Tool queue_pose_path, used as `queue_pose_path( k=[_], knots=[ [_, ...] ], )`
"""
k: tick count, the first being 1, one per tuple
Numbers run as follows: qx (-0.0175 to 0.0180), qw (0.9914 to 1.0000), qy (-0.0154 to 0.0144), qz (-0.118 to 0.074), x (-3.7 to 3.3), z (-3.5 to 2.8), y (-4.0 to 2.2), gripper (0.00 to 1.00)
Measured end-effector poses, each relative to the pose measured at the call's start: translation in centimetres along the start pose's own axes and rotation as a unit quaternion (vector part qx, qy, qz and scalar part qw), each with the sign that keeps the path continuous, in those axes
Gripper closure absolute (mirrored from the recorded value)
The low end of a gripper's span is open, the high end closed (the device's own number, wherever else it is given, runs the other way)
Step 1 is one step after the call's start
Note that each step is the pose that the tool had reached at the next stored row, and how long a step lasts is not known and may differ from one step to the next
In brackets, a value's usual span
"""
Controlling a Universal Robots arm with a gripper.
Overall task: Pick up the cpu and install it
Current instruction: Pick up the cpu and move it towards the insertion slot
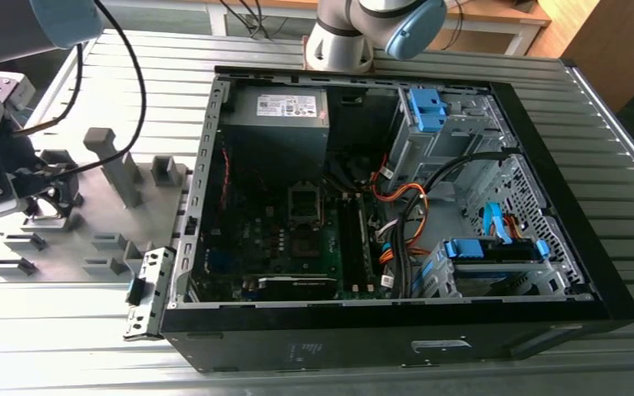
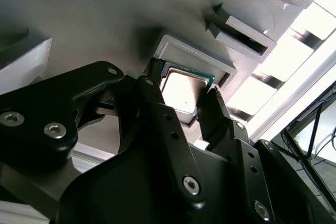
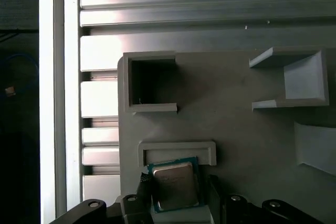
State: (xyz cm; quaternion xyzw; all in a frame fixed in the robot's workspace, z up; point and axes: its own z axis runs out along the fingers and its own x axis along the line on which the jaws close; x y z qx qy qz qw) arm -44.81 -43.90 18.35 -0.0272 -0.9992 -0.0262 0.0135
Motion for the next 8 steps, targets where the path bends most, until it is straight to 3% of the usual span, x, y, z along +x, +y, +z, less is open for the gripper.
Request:
queue_pose_path(
  k=[8],
  knots=[
    [-0.0001,1.00000,-0.0001,0.003,0.00,0.00,0.00,0.46]
  ],
)
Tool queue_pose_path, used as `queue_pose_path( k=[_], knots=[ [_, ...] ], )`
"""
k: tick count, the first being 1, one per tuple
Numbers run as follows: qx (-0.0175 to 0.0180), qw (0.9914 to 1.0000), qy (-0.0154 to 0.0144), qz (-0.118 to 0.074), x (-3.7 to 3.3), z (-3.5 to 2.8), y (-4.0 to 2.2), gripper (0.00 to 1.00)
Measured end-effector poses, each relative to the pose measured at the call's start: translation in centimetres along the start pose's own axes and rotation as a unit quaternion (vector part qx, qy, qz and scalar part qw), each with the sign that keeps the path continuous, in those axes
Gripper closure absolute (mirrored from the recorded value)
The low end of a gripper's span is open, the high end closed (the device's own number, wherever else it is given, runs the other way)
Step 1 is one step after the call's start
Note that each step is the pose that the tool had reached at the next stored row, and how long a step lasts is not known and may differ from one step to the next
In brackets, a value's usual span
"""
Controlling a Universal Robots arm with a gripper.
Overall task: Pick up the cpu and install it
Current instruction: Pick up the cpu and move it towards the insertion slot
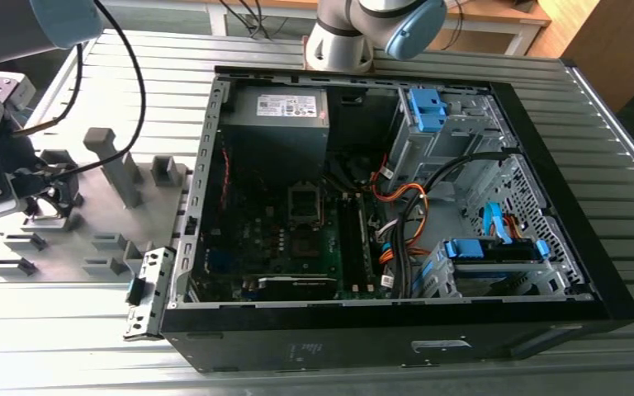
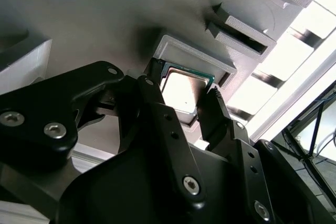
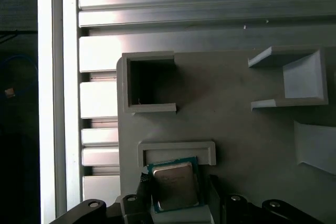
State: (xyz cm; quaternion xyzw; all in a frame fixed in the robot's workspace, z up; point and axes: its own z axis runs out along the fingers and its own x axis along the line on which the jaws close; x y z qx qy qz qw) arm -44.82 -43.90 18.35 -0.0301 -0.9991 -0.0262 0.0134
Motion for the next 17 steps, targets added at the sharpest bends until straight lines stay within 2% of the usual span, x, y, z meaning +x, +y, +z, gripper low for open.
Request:
queue_pose_path(
  k=[8,10,17],
  knots=[
    [0.0000,1.00000,0.0000,0.000,0.00,0.00,0.00,0.46],
    [0.0002,1.00000,0.0002,0.000,0.01,-0.02,-0.01,0.53],
    [0.0000,1.00000,0.0000,0.000,0.00,0.00,0.00,0.53]
  ],
)
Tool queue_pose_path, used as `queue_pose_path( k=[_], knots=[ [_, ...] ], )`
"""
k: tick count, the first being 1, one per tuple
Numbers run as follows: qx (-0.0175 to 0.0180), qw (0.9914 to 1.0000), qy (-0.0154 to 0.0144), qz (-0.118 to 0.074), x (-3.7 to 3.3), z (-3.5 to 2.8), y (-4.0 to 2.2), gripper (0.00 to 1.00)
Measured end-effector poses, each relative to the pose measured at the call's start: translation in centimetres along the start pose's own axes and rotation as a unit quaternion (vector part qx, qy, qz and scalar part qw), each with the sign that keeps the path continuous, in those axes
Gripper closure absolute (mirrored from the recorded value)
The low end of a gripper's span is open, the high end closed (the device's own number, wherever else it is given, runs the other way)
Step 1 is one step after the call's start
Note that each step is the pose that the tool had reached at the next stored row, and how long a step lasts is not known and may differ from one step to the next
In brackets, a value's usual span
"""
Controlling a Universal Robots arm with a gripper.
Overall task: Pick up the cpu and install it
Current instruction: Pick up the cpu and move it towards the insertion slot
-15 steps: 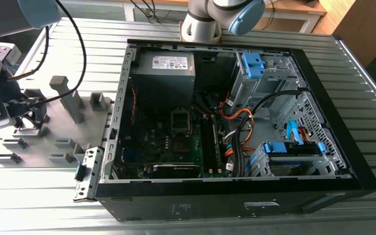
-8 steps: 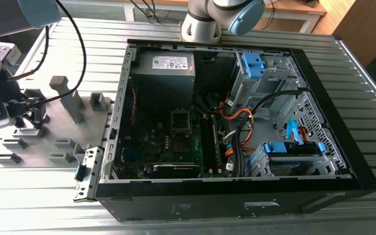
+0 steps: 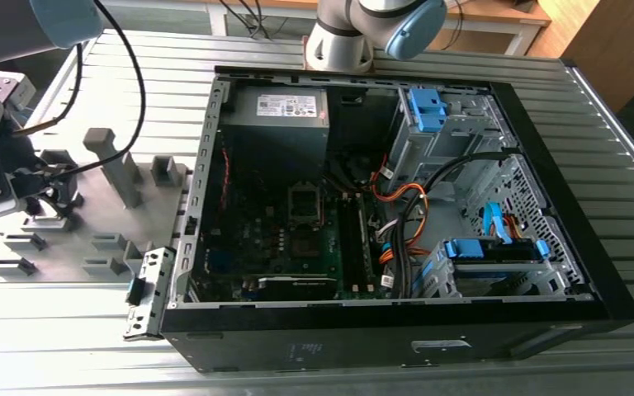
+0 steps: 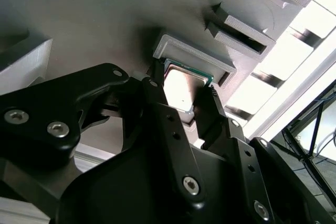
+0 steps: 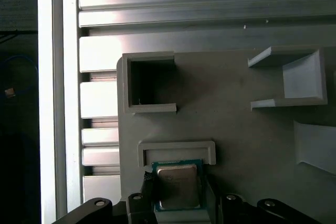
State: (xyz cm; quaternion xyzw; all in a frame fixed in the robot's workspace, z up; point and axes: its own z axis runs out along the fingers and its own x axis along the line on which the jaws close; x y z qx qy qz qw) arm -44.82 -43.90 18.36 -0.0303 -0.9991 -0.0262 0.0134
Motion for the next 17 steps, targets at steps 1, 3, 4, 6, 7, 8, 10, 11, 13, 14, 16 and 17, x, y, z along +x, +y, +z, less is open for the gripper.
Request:
queue_pose_path(
  k=[1,3,4,6,7,8,10,11,13,14,16,17],
  knots=[
    [0.0000,1.00000,0.0000,0.000,0.00,0.00,0.00,0.53],
    [0.0000,1.00000,0.0000,0.000,0.00,0.00,0.00,0.53],
    [-0.0001,1.00000,-0.0001,0.001,0.00,0.00,0.00,0.53],
    [-0.0002,1.00000,-0.0002,0.001,-0.01,-0.02,0.00,0.53],
    [-0.0002,1.00000,-0.0003,0.001,0.00,-0.03,0.01,0.53],
    [-0.0002,1.00000,-0.0003,0.002,0.00,-0.04,0.01,0.53],
    [-0.0002,0.99999,-0.0003,0.004,0.00,-0.08,0.01,0.53],
    [-0.0003,0.99999,-0.0004,0.005,0.00,-0.09,0.01,0.53],
    [-0.0003,0.99998,-0.0005,0.006,0.00,-0.15,0.01,0.53],
    [-0.0002,0.99998,-0.0004,0.007,0.01,-0.19,0.01,0.53],
    [-0.0003,0.99998,-0.0005,0.007,0.00,-0.23,0.02,0.53],
    [-0.0002,0.99997,-0.0004,0.007,0.01,-0.28,0.02,0.53]
  ],
)
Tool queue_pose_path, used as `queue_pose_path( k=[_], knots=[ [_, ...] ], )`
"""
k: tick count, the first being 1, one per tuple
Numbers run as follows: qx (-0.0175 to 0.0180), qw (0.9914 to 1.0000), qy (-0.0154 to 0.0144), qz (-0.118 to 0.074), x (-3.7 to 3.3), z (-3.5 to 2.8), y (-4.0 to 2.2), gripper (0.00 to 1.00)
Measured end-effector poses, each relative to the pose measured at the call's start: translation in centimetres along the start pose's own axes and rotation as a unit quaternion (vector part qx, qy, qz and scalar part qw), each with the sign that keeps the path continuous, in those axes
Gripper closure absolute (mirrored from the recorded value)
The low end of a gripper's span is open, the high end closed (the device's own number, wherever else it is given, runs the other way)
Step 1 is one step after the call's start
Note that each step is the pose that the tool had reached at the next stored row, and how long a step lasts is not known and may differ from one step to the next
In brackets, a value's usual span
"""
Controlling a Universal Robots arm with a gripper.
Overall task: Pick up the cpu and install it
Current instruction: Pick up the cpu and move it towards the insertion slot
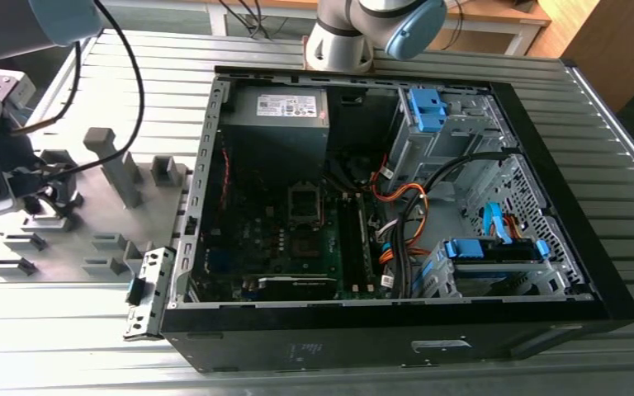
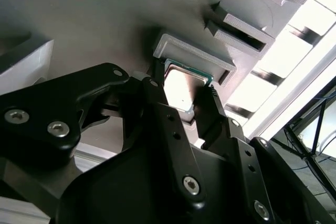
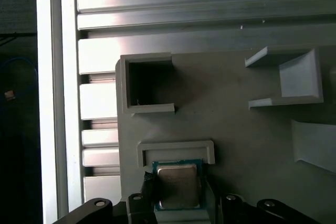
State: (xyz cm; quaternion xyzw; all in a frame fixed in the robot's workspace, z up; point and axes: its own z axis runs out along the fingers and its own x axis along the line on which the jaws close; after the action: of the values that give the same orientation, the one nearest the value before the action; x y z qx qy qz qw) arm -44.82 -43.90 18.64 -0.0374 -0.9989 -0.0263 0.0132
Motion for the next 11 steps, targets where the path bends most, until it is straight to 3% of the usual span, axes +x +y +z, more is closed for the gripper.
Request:
queue_pose_path(
  k=[11],
  knots=[
    [0.0000,1.00000,0.0000,0.001,0.00,-0.15,0.01,0.53]
  ],
)
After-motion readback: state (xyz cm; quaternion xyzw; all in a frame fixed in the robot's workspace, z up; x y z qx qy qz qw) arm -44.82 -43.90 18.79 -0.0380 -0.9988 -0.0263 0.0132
